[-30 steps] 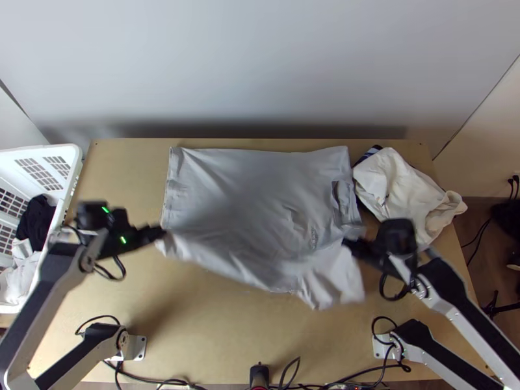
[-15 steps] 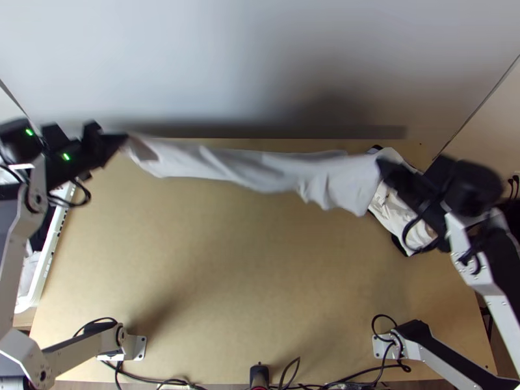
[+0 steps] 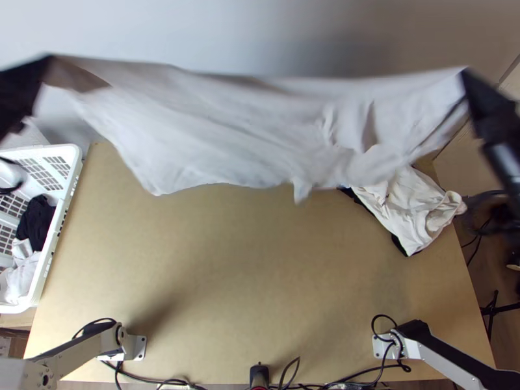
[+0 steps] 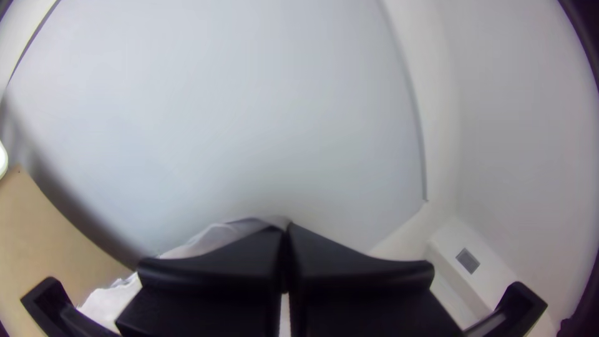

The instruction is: Fold the t-shirt

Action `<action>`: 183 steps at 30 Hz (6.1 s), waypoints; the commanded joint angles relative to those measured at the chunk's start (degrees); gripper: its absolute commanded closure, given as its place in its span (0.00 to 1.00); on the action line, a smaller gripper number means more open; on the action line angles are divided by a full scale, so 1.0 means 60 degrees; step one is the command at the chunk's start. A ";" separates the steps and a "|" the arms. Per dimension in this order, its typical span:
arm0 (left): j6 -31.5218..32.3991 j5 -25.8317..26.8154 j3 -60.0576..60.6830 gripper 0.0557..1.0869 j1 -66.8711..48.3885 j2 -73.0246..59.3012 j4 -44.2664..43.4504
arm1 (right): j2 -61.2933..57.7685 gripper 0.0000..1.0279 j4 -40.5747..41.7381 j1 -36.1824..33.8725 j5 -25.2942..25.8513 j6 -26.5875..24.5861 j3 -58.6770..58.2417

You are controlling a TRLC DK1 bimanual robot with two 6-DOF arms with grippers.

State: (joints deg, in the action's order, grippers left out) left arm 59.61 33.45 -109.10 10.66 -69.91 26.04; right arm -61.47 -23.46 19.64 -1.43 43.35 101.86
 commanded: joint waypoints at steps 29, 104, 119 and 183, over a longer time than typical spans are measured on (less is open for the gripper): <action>0.1915 0.3756 0.2216 0.97 0.1139 0.4796 0.1123 | 0.2921 0.97 -0.5303 0.0521 -0.2354 0.1476 0.1362; -0.1279 -0.0390 0.5747 0.97 0.0319 -0.6102 -0.5673 | -0.5985 0.97 0.2314 -0.2585 -0.5958 0.0816 -0.3926; -0.1030 -0.0859 0.3212 0.97 0.0026 -0.7904 -0.4633 | -0.8417 0.97 0.1450 -0.2907 -0.5665 0.1461 -0.0806; -0.4032 -0.0566 -0.3101 0.97 -0.0721 -1.0614 0.5694 | -0.9676 0.97 -0.3502 -0.2277 -0.4698 0.0318 0.0615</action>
State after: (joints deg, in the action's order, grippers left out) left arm 38.83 29.19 -126.67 5.80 -134.52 54.52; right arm -119.92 -32.84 5.37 -29.56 47.48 100.20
